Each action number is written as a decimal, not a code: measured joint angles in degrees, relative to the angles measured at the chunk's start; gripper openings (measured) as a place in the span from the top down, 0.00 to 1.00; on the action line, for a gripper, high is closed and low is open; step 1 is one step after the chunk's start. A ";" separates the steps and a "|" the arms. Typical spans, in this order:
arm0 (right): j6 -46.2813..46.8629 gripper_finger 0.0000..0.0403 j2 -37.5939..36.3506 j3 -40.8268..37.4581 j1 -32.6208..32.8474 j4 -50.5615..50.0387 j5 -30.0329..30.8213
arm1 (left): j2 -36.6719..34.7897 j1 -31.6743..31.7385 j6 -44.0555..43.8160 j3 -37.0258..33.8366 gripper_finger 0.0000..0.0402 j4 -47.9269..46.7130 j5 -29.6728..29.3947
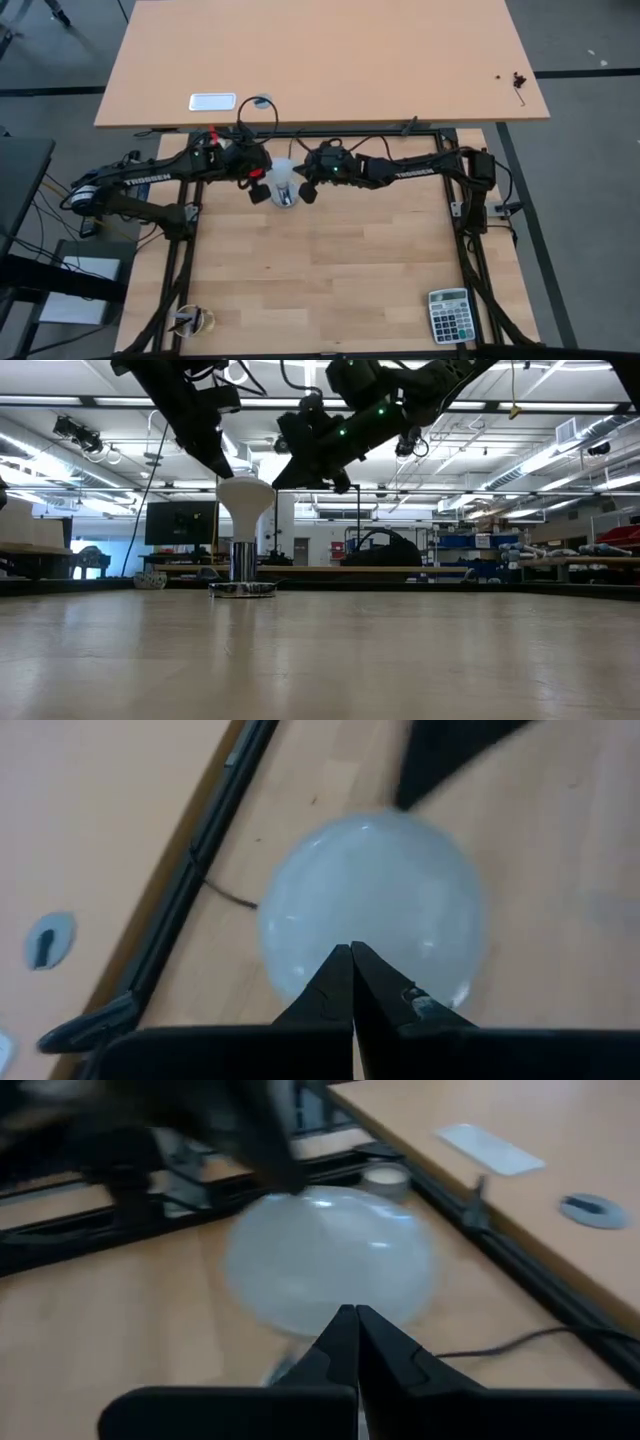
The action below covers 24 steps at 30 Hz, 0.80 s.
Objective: Screw lightbulb
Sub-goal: Remove the white light bulb from the silver lamp
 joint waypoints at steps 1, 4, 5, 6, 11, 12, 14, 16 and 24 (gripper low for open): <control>-0.02 0.98 0.06 0.00 -0.20 -0.24 0.89 | 0.00 -0.09 -0.04 0.01 1.00 0.02 0.84; -0.06 0.98 0.36 -0.05 -0.97 -1.57 1.22 | 0.09 -1.15 -0.23 0.06 1.00 0.40 2.72; -0.04 0.98 0.50 -0.15 -1.19 -2.19 1.03 | 0.11 -1.70 -0.34 0.04 1.00 0.44 2.84; 0.00 0.98 0.59 -0.18 -1.39 -2.50 0.83 | 0.11 -2.20 -0.35 0.02 1.00 0.47 2.75; -0.41 0.98 0.28 -0.15 -2.09 -2.73 0.51 | -1.00 -3.95 -0.67 -0.24 1.00 1.20 1.48; -0.96 0.98 -0.05 -0.15 -2.11 -2.91 0.51 | -1.53 -3.95 -0.72 -0.24 1.00 1.58 1.27; -2.09 0.98 -1.39 -0.15 -2.01 -2.95 0.52 | -2.41 -3.89 -0.73 -0.36 1.00 1.64 1.22; -2.87 0.98 -3.02 -0.13 -1.68 -2.88 0.83 | -3.23 -3.65 -0.66 -0.48 1.00 1.98 1.12; -3.82 0.98 -4.84 -0.09 2.04 -3.75 -2.33 | -3.28 -1.96 0.16 -0.40 1.00 5.75 -0.53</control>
